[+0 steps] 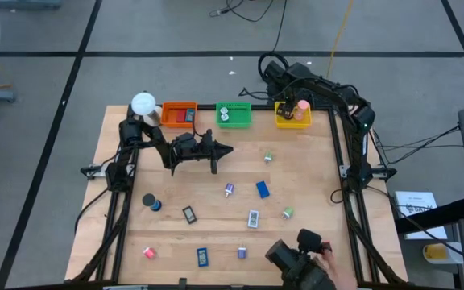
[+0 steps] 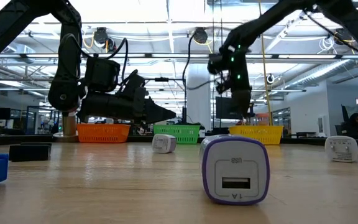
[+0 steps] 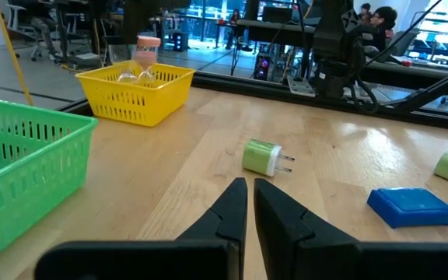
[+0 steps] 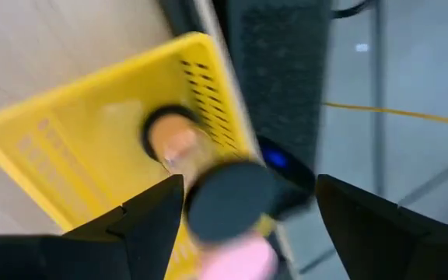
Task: Pick & Place Office items
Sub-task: Put the orange hourglass into the yellow basket, then put the black digital clock into the orange basket
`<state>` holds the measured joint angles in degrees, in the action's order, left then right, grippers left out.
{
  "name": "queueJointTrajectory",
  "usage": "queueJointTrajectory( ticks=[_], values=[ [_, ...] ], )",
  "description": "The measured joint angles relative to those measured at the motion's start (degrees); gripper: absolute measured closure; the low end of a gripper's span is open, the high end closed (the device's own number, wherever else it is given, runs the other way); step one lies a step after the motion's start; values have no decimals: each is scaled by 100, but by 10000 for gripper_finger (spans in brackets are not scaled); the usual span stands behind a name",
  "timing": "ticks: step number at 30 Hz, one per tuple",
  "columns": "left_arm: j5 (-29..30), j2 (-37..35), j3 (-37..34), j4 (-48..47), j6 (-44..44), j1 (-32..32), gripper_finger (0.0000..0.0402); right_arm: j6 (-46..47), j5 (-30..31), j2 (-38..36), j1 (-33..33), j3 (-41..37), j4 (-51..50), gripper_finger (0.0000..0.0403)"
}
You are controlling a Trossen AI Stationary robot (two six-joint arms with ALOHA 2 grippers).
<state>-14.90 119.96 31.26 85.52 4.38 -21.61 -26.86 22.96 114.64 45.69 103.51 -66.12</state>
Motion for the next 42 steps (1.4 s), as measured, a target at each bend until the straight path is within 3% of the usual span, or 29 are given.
queueJointTrajectory(
  ticks=[6,10,14,24,31,37,42],
  values=[
    [67,0,-1,2,-1,0,376,28,378,-828,-394,4,-125,130],
    [155,0,1,4,12,-2,376,627,-404,-1592,-531,-367,96,173],
    [156,0,1,33,69,0,376,1113,-928,-2537,-666,-1503,916,236],
    [-53,0,305,-399,1140,-108,376,1984,-971,-4651,-1557,-4833,3733,395],
    [-155,-750,289,-936,1100,117,376,2333,-965,-5486,-2142,-6476,5962,385],
    [434,-2008,287,-2621,513,520,376,2329,-956,-5763,-2333,-7404,7768,399],
    [885,-3081,291,-4595,721,909,376,2296,-971,-5803,-2472,-7991,8855,400]
  ],
)
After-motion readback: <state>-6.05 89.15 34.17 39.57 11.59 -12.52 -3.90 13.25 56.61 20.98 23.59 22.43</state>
